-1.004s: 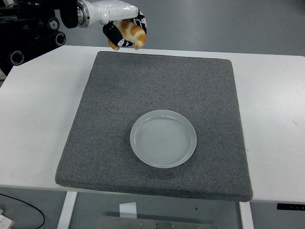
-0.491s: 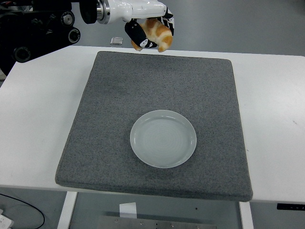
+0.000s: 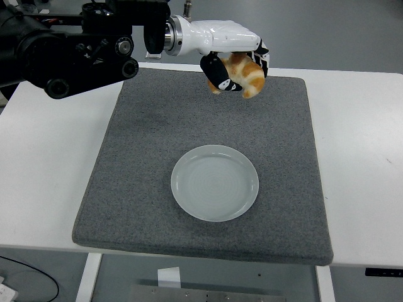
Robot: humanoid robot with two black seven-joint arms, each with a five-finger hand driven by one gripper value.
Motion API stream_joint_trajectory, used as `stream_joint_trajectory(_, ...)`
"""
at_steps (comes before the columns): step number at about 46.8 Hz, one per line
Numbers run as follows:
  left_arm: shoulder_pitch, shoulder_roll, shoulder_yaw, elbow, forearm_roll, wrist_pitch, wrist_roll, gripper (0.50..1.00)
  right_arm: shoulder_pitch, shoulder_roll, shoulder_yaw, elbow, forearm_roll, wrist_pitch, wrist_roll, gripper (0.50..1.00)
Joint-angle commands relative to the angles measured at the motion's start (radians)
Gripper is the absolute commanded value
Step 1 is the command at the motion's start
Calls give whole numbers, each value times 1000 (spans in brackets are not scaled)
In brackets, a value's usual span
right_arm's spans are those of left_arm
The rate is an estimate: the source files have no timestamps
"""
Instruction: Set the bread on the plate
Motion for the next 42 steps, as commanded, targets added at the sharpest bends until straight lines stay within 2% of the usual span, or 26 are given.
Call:
stream_joint_trajectory(1,5,-18,3,-10,0,0,-4,500,0,0,0,0,0,0,0,932)
stream_joint_trajectory(7,36,-44,5,-16,2,-7,-5,500,0,0,0,0,0,0,0,932)
stream_joint_trajectory(18,70,-46,11,-71,3,-34,-8,500,0,0,1,0,0,0,0,932)
stream_joint_trajectory(26,85,-33,17,-106,6,-46,-10,500,0,0,0,0,0,0,0,932)
stream_joint_trajectory(42,105,37,65,-174,20,-76,-17,500,0,0,1,0,0,0,0,932)
